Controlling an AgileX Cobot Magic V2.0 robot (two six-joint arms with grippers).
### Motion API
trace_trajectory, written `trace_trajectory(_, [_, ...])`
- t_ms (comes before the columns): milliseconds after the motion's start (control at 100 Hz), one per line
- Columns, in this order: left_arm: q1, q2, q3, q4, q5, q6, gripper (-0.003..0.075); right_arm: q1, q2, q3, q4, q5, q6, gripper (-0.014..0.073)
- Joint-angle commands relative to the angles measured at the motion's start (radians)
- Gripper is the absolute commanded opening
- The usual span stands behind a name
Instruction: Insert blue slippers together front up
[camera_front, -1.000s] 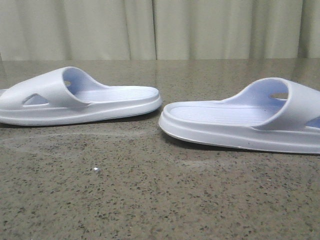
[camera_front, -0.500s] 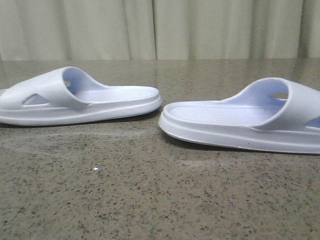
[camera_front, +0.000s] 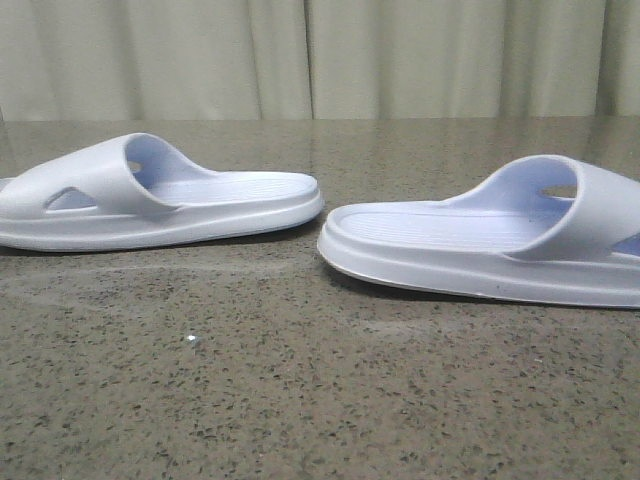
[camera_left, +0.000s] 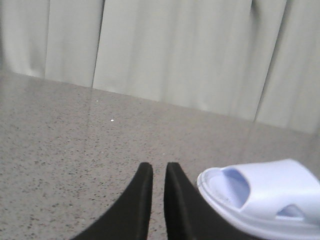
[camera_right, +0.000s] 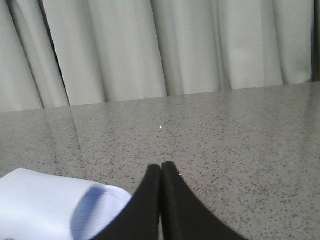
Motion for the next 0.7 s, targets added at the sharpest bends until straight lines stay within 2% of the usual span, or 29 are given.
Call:
trace_trajectory(0, [0.003, -0.03, -0.003, -0.143, -0.096, -0.008, 0.0015, -0.008, -0.022, -0.041, 0.001, -0.06, -0.002, -0.0106])
trace_trajectory(70, [0.003, -0.03, -0.037, -0.192, -0.053, -0.008, 0.0015, -0.008, -0.022, -0.091, 0.001, -0.011, -0.002, -0.0106])
trace_trajectory(260, [0.003, 0.029, -0.224, -0.189, 0.11, -0.008, 0.0015, -0.008, 0.02, -0.263, 0.001, 0.131, -0.002, -0.0106])
trace_trajectory(510, [0.003, 0.23, -0.47, -0.07, 0.293, -0.008, 0.0015, -0.008, 0.163, -0.495, -0.001, 0.268, -0.002, -0.0078])
trace_trajectory(690, [0.003, 0.312, -0.53, -0.095, 0.321, -0.008, 0.0016, -0.008, 0.238, -0.549, 0.003, 0.318, -0.002, -0.0077])
